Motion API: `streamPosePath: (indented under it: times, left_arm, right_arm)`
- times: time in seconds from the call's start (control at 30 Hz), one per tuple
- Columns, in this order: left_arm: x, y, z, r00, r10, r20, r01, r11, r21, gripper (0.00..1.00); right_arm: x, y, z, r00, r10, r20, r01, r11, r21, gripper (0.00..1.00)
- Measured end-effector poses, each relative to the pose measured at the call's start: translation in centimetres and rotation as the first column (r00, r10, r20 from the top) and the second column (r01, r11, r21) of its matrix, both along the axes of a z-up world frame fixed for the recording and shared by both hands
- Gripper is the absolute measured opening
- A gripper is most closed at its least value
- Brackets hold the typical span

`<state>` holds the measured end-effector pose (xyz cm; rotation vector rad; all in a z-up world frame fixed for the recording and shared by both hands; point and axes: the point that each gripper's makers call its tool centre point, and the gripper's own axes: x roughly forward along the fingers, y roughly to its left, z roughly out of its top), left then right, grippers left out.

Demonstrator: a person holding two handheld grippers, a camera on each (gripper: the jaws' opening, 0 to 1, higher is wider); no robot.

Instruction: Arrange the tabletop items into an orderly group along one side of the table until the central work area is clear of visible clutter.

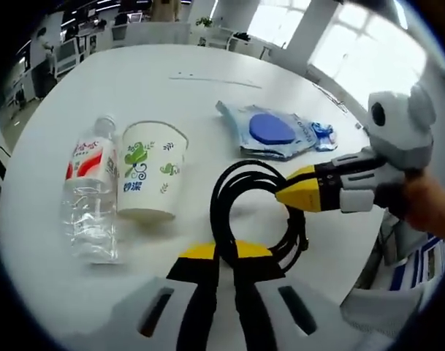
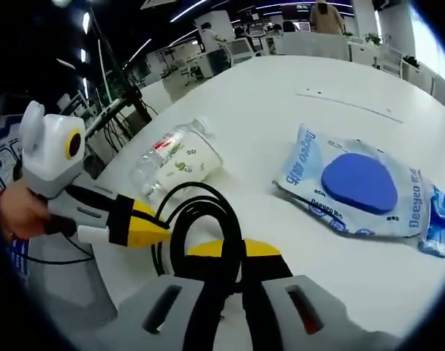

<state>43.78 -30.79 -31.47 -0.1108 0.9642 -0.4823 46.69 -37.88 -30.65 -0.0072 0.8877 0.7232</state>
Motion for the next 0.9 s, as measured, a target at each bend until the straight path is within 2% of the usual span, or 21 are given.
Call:
streamPosePath:
  times: [0.3, 0.53, 0.9]
  left_arm:
    - [0.6, -1.8, 2.0, 0.999, -0.033, 0.036, 0.034, 0.999, -0.016, 0.03]
    - [1.1, -3.8, 3.6, 0.994, -0.081, 0.067, 0.082, 0.996, -0.018, 0.03]
    - [2.1, -8.5, 5.5, 0.978, -0.179, 0.105, 0.182, 0.983, -0.021, 0.03]
  right_arm:
    - [0.2, -1.9, 2.0, 0.999, -0.036, 0.038, 0.036, 0.999, 0.013, 0.04]
    - [0.5, -3.9, 3.2, 0.995, -0.082, 0.058, 0.080, 0.996, 0.025, 0.04]
    - [0.7, -8.7, 5.2, 0.981, -0.170, 0.096, 0.167, 0.985, 0.033, 0.04]
